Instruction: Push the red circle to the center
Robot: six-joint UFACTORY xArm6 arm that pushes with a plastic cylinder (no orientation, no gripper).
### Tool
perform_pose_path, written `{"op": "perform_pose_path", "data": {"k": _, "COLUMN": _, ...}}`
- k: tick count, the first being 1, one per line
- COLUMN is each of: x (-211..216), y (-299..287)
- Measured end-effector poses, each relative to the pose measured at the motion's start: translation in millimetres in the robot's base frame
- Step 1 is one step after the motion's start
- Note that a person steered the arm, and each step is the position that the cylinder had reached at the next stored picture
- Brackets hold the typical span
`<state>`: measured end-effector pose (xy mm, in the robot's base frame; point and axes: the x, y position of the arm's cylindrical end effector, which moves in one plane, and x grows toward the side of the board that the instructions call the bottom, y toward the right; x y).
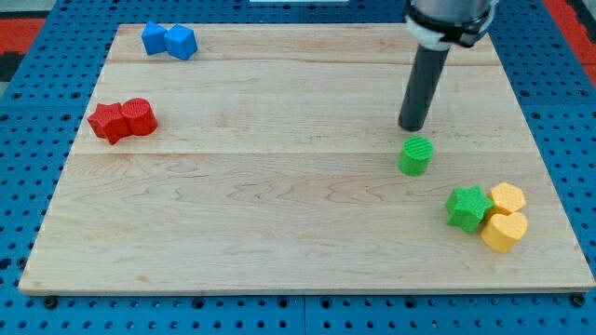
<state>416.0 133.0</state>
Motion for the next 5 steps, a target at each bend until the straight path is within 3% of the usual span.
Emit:
{"op": "perform_pose_path", "data": {"k": 1, "x": 51, "y": 0}}
{"op": "perform_pose_path", "data": {"k": 2, "x": 62, "y": 7}}
{"op": "perform_pose_path", "data": {"k": 4, "x": -51, "y": -86}}
{"op": "perform_pose_path", "data": {"k": 5, "x": -102, "y": -177}}
